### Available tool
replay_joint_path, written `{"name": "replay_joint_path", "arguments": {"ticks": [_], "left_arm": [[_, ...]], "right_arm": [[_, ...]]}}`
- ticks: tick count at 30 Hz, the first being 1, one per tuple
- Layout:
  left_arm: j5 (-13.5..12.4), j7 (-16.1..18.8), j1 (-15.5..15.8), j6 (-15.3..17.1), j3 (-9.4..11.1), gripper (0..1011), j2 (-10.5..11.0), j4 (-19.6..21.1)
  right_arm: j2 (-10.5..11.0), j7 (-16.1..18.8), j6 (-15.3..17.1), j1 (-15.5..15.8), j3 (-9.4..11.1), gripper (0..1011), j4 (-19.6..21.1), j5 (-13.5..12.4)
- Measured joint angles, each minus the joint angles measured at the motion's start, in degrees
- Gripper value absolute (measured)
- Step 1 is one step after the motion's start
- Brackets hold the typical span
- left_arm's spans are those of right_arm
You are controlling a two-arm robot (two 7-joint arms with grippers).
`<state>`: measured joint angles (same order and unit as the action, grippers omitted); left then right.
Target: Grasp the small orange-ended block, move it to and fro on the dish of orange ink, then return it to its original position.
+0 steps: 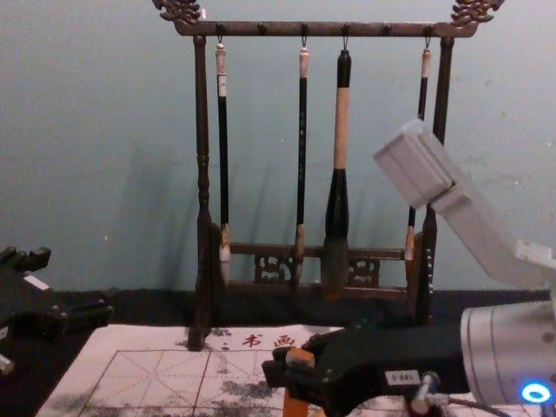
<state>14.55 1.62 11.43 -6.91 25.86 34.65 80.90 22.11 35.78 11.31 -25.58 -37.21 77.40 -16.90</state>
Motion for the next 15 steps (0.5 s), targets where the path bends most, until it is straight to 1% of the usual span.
{"name": "replay_joint_path", "arguments": {"ticks": [7,15], "left_arm": [[0.0,0.0,0.0,0.0,0.0,1001,0.0,0.0],[0.0,0.0,0.0,0.0,0.0,1001,0.0,0.0]], "right_arm": [[-0.7,-0.4,0.3,-0.9,-0.6,111,-2.0,0.2],[-0.9,-0.6,0.6,-1.3,-0.9,111,-2.7,0.4]]}}
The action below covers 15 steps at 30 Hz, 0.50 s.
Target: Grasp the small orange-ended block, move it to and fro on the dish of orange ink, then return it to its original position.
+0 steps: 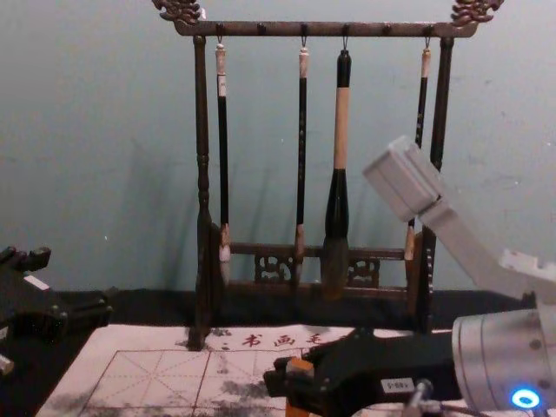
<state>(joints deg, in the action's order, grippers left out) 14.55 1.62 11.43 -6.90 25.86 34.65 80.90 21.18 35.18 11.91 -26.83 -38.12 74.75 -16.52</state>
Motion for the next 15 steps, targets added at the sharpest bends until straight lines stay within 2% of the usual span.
{"name": "replay_joint_path", "arguments": {"ticks": [15], "left_arm": [[0.0,0.0,0.0,0.0,0.0,1001,0.0,0.0]], "right_arm": [[0.6,0.3,0.8,0.1,-0.2,111,0.5,-0.2]]}}
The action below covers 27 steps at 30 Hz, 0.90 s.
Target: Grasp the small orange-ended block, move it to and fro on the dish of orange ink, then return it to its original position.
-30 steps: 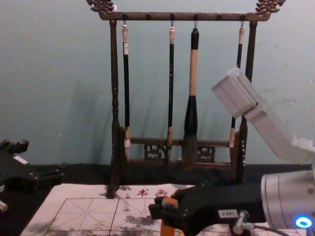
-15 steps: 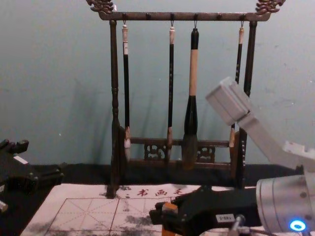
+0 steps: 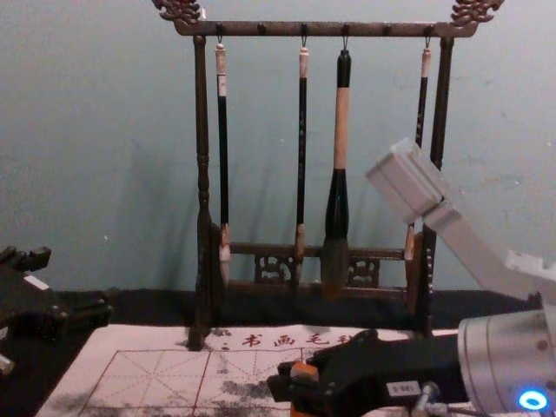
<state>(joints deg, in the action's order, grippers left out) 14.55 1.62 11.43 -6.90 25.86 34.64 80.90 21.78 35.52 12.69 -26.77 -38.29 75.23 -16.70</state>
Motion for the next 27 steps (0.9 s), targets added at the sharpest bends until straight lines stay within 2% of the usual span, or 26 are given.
{"name": "replay_joint_path", "arguments": {"ticks": [16,27], "left_arm": [[0.0,0.0,0.0,0.0,0.0,1001,0.0,0.0],[0.0,0.0,0.0,0.0,0.0,1001,0.0,0.0]], "right_arm": [[1.2,-0.1,0.5,0.6,0.1,111,1.4,-0.3],[3.0,0.3,0.5,1.4,0.3,111,3.0,-0.4]]}}
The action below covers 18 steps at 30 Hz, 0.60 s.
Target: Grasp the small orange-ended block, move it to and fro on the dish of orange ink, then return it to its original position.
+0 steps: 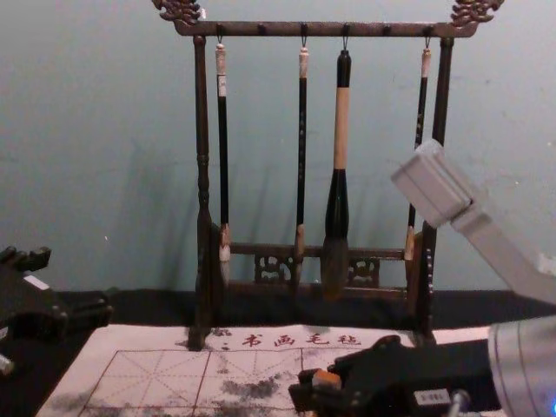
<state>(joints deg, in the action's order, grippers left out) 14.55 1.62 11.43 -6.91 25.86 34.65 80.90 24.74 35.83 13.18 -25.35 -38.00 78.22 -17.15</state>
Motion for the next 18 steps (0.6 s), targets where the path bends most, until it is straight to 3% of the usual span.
{"name": "replay_joint_path", "arguments": {"ticks": [18], "left_arm": [[0.0,0.0,0.0,0.0,0.0,1001,0.0,0.0]], "right_arm": [[1.8,1.0,0.0,1.5,-0.2,111,2.4,-1.1]]}}
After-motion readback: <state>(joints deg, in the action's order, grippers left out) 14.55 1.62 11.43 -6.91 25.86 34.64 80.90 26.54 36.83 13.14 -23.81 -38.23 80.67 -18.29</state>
